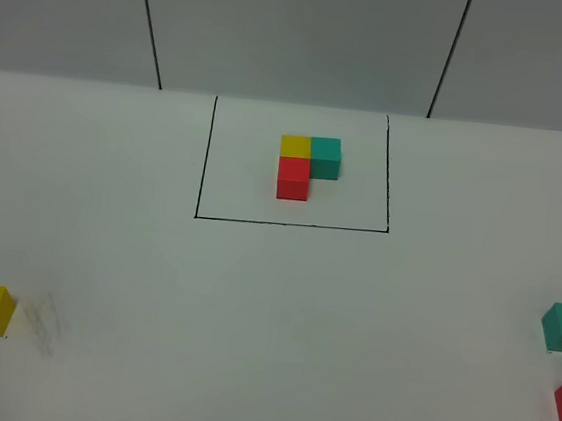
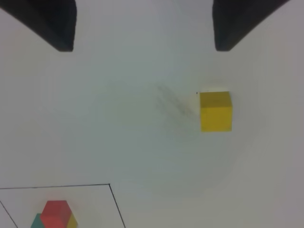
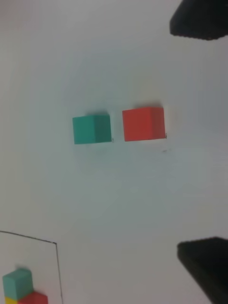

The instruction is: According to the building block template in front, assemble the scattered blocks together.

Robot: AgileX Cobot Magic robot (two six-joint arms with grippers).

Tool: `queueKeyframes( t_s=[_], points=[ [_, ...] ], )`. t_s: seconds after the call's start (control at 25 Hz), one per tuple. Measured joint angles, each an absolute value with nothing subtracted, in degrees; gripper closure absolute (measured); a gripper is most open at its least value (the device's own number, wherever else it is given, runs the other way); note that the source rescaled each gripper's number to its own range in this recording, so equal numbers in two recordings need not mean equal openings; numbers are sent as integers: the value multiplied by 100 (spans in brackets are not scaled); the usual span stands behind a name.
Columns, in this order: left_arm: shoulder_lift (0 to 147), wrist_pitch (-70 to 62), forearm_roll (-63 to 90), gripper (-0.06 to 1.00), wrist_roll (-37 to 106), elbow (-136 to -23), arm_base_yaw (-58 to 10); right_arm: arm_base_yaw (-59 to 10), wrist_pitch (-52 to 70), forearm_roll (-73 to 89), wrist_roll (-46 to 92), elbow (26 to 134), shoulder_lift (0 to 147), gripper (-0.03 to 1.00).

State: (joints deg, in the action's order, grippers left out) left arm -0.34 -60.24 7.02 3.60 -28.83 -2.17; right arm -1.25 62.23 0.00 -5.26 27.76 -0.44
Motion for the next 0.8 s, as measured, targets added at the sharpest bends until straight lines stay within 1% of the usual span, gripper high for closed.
queueKeyframes(
  t_s=[0.16, 0.32, 0.48, 0.64, 0.8],
  points=[
    [24, -6024, 628, 60, 189, -2893, -217, -125, 6223, 0, -526, 2776, -44, 26],
    [568, -6022, 92, 60, -814, -3183, -217, -125, 6223, 0, -526, 2776, -44, 26],
    [1675, -6022, -244, 60, -1273, -3638, -217, -125, 6223, 0, -526, 2776, -44, 26],
    [3033, -6026, -297, 60, -1290, -4107, -217, -125, 6223, 0, -526, 2776, -44, 26],
    [4298, -6007, -327, 63, -1212, -4543, -217, -125, 6223, 0, -526, 2776, -44, 26]
  ],
)
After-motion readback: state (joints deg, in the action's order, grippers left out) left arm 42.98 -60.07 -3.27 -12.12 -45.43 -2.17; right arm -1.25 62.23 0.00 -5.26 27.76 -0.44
